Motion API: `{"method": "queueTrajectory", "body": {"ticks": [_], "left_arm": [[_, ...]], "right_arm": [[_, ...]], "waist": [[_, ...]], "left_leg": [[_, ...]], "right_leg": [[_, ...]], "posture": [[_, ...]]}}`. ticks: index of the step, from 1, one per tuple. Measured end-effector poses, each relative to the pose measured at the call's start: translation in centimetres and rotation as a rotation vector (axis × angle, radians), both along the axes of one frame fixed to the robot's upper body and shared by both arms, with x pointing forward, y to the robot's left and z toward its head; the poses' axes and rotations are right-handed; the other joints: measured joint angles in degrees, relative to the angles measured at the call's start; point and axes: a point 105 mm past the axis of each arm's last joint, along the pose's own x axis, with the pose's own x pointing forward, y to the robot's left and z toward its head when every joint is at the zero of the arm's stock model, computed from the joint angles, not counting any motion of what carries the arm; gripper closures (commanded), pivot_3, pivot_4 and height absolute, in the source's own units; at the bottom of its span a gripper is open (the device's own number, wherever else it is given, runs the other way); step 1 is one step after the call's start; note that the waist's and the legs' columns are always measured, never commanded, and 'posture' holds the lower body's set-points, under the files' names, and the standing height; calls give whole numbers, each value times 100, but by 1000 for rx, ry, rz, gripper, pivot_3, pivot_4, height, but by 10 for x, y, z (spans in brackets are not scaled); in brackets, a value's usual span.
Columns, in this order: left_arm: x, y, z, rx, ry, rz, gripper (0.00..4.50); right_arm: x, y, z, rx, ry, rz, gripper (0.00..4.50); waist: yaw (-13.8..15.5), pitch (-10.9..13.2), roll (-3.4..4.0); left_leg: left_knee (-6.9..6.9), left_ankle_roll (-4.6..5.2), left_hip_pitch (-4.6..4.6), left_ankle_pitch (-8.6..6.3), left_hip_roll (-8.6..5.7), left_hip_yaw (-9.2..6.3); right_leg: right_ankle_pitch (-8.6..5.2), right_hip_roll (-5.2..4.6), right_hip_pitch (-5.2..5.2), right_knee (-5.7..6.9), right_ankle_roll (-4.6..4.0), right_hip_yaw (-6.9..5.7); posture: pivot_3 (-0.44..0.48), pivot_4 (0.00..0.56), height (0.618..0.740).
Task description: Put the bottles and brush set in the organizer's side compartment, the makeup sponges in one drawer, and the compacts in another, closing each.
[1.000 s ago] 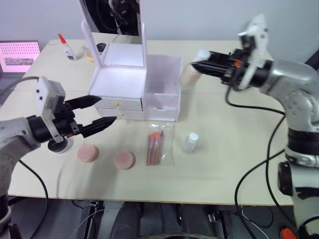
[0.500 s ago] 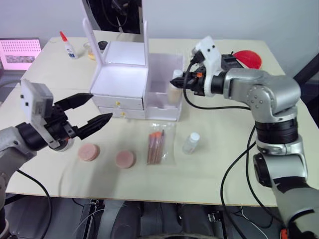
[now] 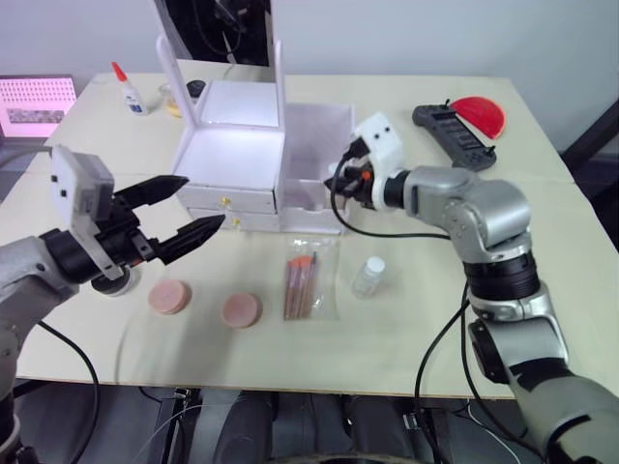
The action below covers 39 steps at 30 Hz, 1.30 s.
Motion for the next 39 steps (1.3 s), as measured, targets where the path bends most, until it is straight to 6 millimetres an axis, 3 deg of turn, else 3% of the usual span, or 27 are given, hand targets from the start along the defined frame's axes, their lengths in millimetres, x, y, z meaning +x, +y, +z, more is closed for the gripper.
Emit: {"method": "queueTrajectory", "body": {"ticks": [6, 8, 11, 14, 16, 17, 18, 21, 25, 26, 29, 31, 35, 39], "left_arm": [[3, 1, -1, 2, 7, -11, 0], [4, 3, -2, 2, 12, -12, 0], [5, 5, -4, 0, 18, -15, 0], [7, 15, -12, 0, 55, 5, 0], [5, 30, -24, 5, 101, 38, 0], [3, 44, -31, 6, 129, 72, 0], [-1, 67, -40, 1, 165, 142, 0], [-12, 124, -61, -16, 228, 339, 0], [-30, 157, -60, -39, 171, 452, 0], [-39, 171, -64, -53, 161, 511, 0], [-73, 210, -97, -79, 254, 679, 0], [-80, 217, -108, -94, 284, 703, 0], [-79, 220, -96, -103, 222, 716, 0], [-66, 217, -83, -136, 158, 691, 0]], "right_arm": [[-4, -1, 10, 6, -32, 23, 32], [-8, -8, 19, 32, -29, 40, 32], [-15, -16, 48, 119, -64, 99, 32], [-22, -41, 78, 168, -166, 137, 32], [-24, -58, 84, 178, -255, 160, 32], [-23, -75, 80, 179, -284, 160, 32], [-19, -106, 68, 176, -281, 104, 32], [-10, -173, 29, 135, -220, -51, 32], [-7, -219, 1, 98, -227, -167, 32], [-9, -239, -8, 68, -233, -228, 32], [-22, -284, -38, 9, -195, -378, 32], [-24, -289, -49, 8, -183, -396, 32], [-21, -284, -47, 8, -222, -374, 32], [-17, -278, -42, 3, -234, -354, 32]], "waist": [[-24, 0, 0], [-21, 0, 0], [-21, 0, 0], [-22, 0, 0], [-36, -4, -5], [-38, -7, -11], [-32, -8, -10], [-32, -7, -8], [-50, -7, -6], [-50, -7, -6], [-69, -7, -6], [-81, -7, -7], [-98, -8, -7], [-80, -9, -6]], "left_leg": [[1, 0, 2, 0, 18, 0], [1, 0, 3, 0, 29, -1], [1, 0, 5, 0, 43, -2], [1, 0, 9, 0, 44, -1], [0, 0, 11, 0, 46, 2], [-3, 0, 11, -1, 48, 5], [-5, 1, 13, -1, 48, 10], [-4, 1, 11, -1, 48, 21], [-2, -1, 34, 0, 53, 28], [-3, -1, 50, 0, 54, 31], [-15, 0, 88, -3, 55, 40], [-7, -1, 90, -3, 59, 40], [0, -3, 101, -4, 68, 43], [1, -2, 100, -3, 73, 48]], "right_leg": [[6, 21, -1, 1, -8, 2], [9, 35, -2, 1, -14, 5], [15, 49, -3, 1, -23, 5], [15, 50, 0, 0, -25, 5], [15, 51, 0, -2, -25, 6], [15, 51, 1, -8, -25, 6], [14, 50, 5, -13, -27, 9], [4, 50, 0, -13, -48, 15], [15, 50, 10, -10, -67, 18], [13, 50, 28, -13, -68, 19], [7, 49, 62, -27, -65, 25], [10, 48, 63, -19, -69, 25], [9, 48, 81, -21, -66, 22], [18, 48, 82, -19, -81, 21]], "posture": [[0, 150, 740], [0, 150, 740], [0, 150, 740], [0, 150, 740], [0, 150, 740], [0, 150, 740], [0, 150, 740], [0, 150, 740], [0, 150, 740], [0, 150, 740], [0, 150, 740], [0, 150, 740], [0, 150, 740], [0, 150, 740]]}}
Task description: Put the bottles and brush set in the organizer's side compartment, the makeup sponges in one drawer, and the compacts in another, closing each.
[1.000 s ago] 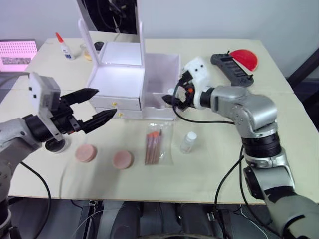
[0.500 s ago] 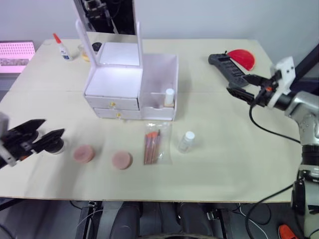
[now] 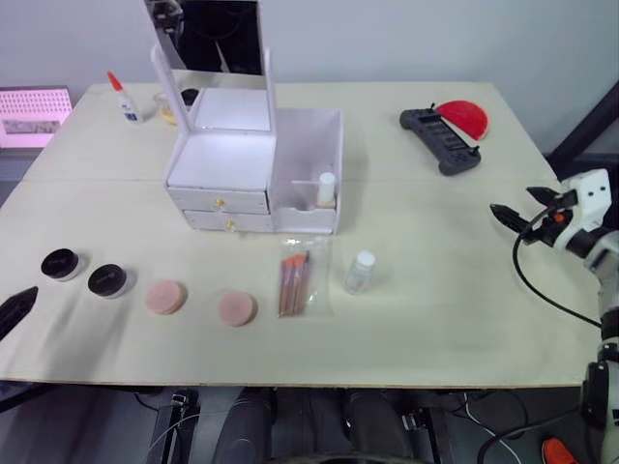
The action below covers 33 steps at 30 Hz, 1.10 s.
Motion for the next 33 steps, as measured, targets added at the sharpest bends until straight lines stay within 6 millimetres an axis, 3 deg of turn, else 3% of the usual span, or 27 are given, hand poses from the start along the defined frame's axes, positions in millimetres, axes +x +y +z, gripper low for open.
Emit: {"method": "queueTrajectory", "body": {"ticks": [3, 6, 11, 17, 21, 23, 28, 32, 33], "left_arm": [[19, -17, 16, 36, -29, -81, 0], [36, -57, 23, 106, -27, -237, 0], [68, -146, 33, 126, -42, -566, 0], [75, -208, 45, 126, -35, -818, 0], [74, -233, 42, 111, -3, -926, 0], [75, -242, 42, 114, 2, -961, 0], [77, -251, 46, 124, -15, -994, 0], [83, -249, 42, 153, -18, -964, 0], [84, -248, 39, 157, -8, -959, 0]], "right_arm": [[3, 15, 11, -5, -2, 69, 32], [1, 42, 24, 22, 20, 195, 32], [-30, 113, 42, 50, 104, 521, 32], [-70, 165, 47, 59, 194, 709, 32], [-86, 184, 45, 5, 206, 752, 32], [-93, 196, 32, -21, 232, 780, 32], [-96, 213, 14, -27, 257, 798, 32], [-96, 217, 3, -37, 250, 803, 1377], [-97, 219, -1, -36, 251, 808, 1377]], "waist": [[28, 0, 1], [45, 1, 3], [113, 2, 4], [80, 1, 4], [74, 1, 3], [78, 0, 0], [78, 0, 0], [104, 0, -1], [99, 0, 0]], "left_leg": [[-6, 0, -1, 0, 1, 2], [-9, 0, -1, 0, 1, 5], [-3, 0, -3, 0, 9, -2], [-2, 1, -3, 0, 19, 2], [-2, 1, -3, 0, 23, 2], [-1, 1, -3, 0, 27, 2], [4, 1, -4, 0, 27, 3], [3, 1, -4, 0, 27, 2], [3, 1, -4, 0, 27, 3]], "right_leg": [[-7, 1, -2, 1, 13, 0], [-8, 1, -2, 0, 16, 3], [-7, 12, 0, 8, 16, 0], [-7, 21, -2, 6, 16, 1], [-7, 26, -1, 5, 15, 1], [-7, 30, -2, 5, 14, 0], [-5, 30, -2, 4, 11, 0], [-6, 30, -1, 3, 11, -1], [-6, 30, -1, 3, 11, -1]], "posture": [[0, 150, 740], [0, 150, 740], [0, 150, 740], [0, 150, 740], [0, 150, 740], [0, 150, 740], [0, 150, 740], [0, 150, 740], [0, 150, 740]]}}
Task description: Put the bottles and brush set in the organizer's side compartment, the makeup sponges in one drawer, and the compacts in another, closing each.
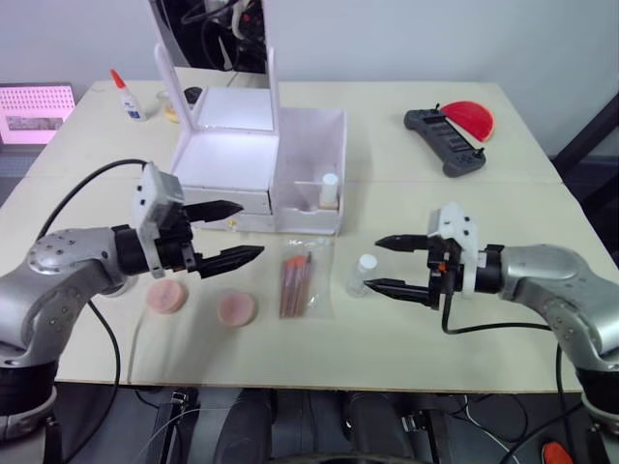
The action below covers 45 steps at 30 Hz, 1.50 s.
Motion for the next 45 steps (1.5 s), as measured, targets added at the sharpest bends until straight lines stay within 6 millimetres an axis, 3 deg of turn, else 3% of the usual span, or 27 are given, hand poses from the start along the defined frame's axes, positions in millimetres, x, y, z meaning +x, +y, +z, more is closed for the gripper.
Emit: {"method": "queueTrajectory", "body": {"ticks": [11, 14, 16, 17, 22, 32, 37, 45], "left_arm": [[0, 2, -1, -25, 4, 16, 0], [-3, 4, -1, -32, 6, 17, 0], [-5, 4, -5, -35, 21, 14, 0], [-5, 4, -7, -36, 28, 16, 0], [-6, 5, -8, -38, 33, 20, 0], [-7, 14, -9, -44, 36, 61, 0], [-10, 15, -13, -38, 41, 75, 0], [-12, 17, -10, -38, 27, 91, 0]], "right_arm": [[7, 2, -12, -5, -26, 6, 1377], [8, 5, -12, 22, -22, 7, 2184], [7, 8, -11, 40, -19, 13, 3223], [7, 8, -11, 44, -18, 14, 3442], [7, 10, -7, 66, -11, 25, 3456], [18, 17, 21, 113, -40, 52, 3456], [22, 14, 2, 49, 10, 38, 3456], [27, 10, -4, 27, 16, 30, 3456]], "waist": [[1, 0, 0], [-2, 0, 0], [2, 0, 0], [5, 0, 0], [24, 0, 0], [20, 0, 0], [92, 0, 0], [116, 0, 0]], "left_leg": [[1, 0, -2, 0, 1, -2], [1, 0, -2, 0, 1, -1], [1, 0, -1, 0, 1, -2], [1, 0, -1, 0, 1, -2], [1, 0, -1, 0, 1, -2], [0, 0, -2, 0, 2, -2], [-1, 0, -5, 0, 2, -1], [-1, -1, -5, 0, 2, -1]], "right_leg": [[0, 0, 0, -1, 0, -1], [0, 0, 0, -1, 0, -1], [0, 0, 0, 0, 0, -1], [0, 0, 0, 0, 0, -1], [0, 0, 0, -1, 0, -1], [0, 0, -1, -2, -1, -2], [0, 0, -4, -6, -2, -2], [0, 0, -5, -6, -2, -2]], "posture": [[0, 150, 740], [0, 150, 740], [0, 150, 740], [0, 150, 740], [0, 150, 740], [0, 150, 740], [0, 150, 740], [0, 150, 740]]}}
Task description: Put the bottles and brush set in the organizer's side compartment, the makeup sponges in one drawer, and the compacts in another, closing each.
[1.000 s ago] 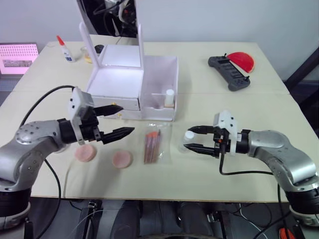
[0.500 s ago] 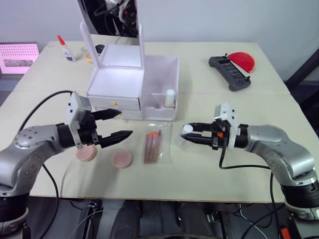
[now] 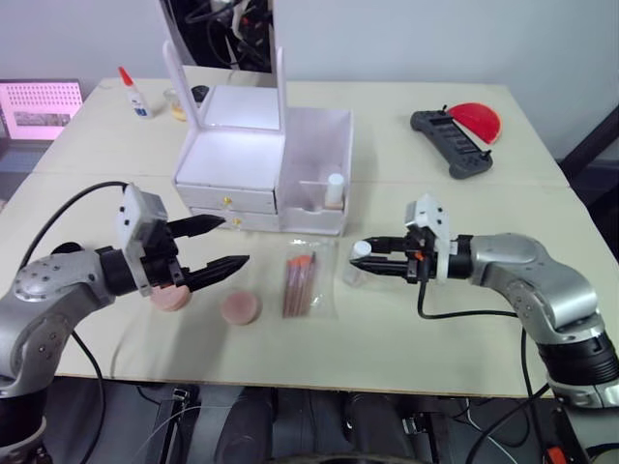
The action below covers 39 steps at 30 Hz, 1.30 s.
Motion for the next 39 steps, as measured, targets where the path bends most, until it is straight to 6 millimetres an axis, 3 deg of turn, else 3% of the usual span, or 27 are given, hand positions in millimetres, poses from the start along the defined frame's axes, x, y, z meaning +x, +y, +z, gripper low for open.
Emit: {"method": "queueTrajectory", "body": {"ticks": [6, 12, 13, 23, 25, 27, 37, 39], "left_arm": [[0, -1, 1, -4, 0, -2, 0], [3, -2, 7, -4, -22, -12, 0], [3, -3, 9, -5, -30, -15, 0], [5, -1, 8, -8, -22, -10, 0], [6, -2, 8, -6, -24, -15, 0], [6, -4, 8, -2, -24, -21, 0], [8, -7, 7, 3, -20, -29, 0], [8, -7, 6, 5, -18, -29, 0]], "right_arm": [[0, -1, -2, -6, 5, -6, 3456], [0, 0, 0, 1, -1, -10, 413], [0, 0, 1, 2, -2, -12, 63], [-4, 0, 13, 37, -24, -2, 63], [-4, 0, 13, 36, -24, -2, 590], [-4, 0, 13, 34, -24, -2, 1394], [-4, 0, 12, 28, -27, 5, 1394], [-4, 0, 11, 27, -22, 4, 1937]], "waist": [[0, 0, 0], [2, 0, 0], [2, 0, 0], [2, 0, 0], [3, 0, 0], [3, 0, 0], [0, 0, 0], [1, 0, 0]], "left_leg": [[-2, 0, 0, 0, 0, 0], [-2, 0, 0, 0, 0, 0], [-2, 0, 0, 0, 0, 0], [-7, 0, 0, 0, 1, 0], [-7, 0, 0, 0, 1, 0], [-7, 0, 0, 0, 1, 0], [-7, 0, 0, 0, 1, 1], [-7, 0, 0, 0, 1, 0]], "right_leg": [[0, 0, -1, -1, 0, 0], [0, 0, -1, -1, 0, -1], [0, 0, -1, -1, 0, -1], [0, 0, -2, -3, 0, -1], [0, 0, -3, -2, 0, -2], [0, 0, -2, -2, 0, -1], [0, 0, -3, -3, 0, -1], [0, 0, -3, -3, 0, -1]], "posture": [[0, 150, 740], [0, 150, 740], [0, 150, 740], [0, 150, 740], [0, 150, 740], [0, 150, 740], [0, 150, 740], [0, 150, 740]]}}
